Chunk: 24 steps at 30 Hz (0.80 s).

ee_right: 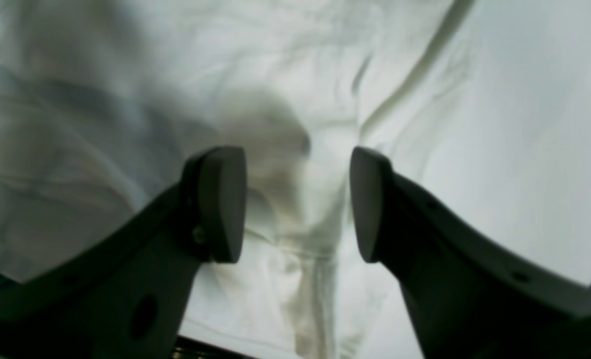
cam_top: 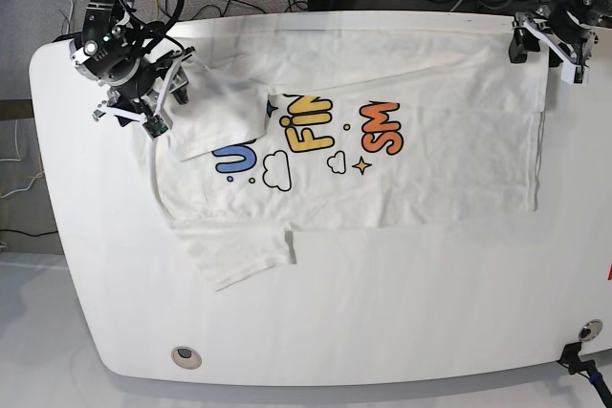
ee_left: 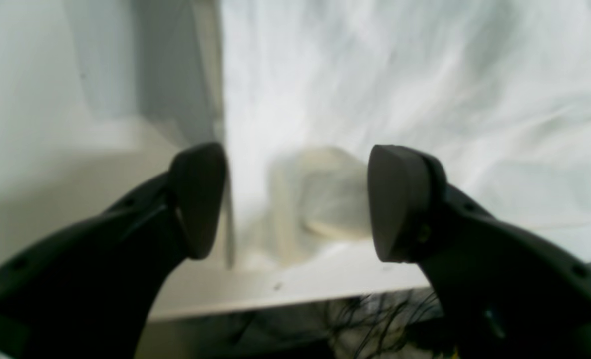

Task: Fold the T-shirt properly
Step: 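Open the right gripper and release the shoulder fabric, then move both open grippers down along the shirt's side edges toward the hem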

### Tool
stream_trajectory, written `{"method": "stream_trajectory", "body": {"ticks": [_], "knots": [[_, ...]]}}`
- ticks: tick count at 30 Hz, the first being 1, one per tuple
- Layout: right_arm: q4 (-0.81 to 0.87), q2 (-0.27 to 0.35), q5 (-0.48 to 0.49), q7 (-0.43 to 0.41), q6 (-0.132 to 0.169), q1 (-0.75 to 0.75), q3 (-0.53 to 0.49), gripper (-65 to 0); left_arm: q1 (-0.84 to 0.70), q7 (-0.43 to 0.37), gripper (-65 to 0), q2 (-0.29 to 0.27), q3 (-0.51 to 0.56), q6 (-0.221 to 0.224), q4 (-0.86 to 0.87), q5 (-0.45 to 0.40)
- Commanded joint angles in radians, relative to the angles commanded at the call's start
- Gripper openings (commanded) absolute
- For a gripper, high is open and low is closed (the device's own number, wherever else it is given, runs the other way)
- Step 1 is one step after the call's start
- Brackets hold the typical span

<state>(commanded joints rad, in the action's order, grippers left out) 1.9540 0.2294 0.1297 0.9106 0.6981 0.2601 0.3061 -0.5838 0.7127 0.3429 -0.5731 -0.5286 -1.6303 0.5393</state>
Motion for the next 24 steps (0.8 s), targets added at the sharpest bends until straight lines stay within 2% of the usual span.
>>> {"method": "stream_trajectory", "body": {"ticks": [9,13,15,18,24], "knots": [[0.0,-0.003,0.0,0.002,0.0,-0.003,0.0,-32.4,-0.005,-0.006,-22.3,-0.003,-0.129,0.0,-0.233,0.002],[0.0,-0.003,0.0,0.002,0.0,-0.005,0.0,-32.4,0.109,-0.006,-22.3,-0.006,-0.138,0.0,-0.242,-0.002],[0.0,-0.003,0.0,0.002,0.0,-0.006,0.0,-32.4,0.155,-0.005,-22.3,-0.006,-0.13,0.0,-0.241,-0.002],[0.0,-0.038,-0.009,0.002,0.0,-0.041,0.002,-32.4,0.232,-0.003,-22.0,-0.003,-0.083,0.005,-0.238,-0.005],[-0.029,-0.044,-0.009,0.003,-0.002,-0.16,0.002,-32.4,0.393,-0.002,-21.8,-0.008,0.021,0.002,-0.146,-0.129]]}}
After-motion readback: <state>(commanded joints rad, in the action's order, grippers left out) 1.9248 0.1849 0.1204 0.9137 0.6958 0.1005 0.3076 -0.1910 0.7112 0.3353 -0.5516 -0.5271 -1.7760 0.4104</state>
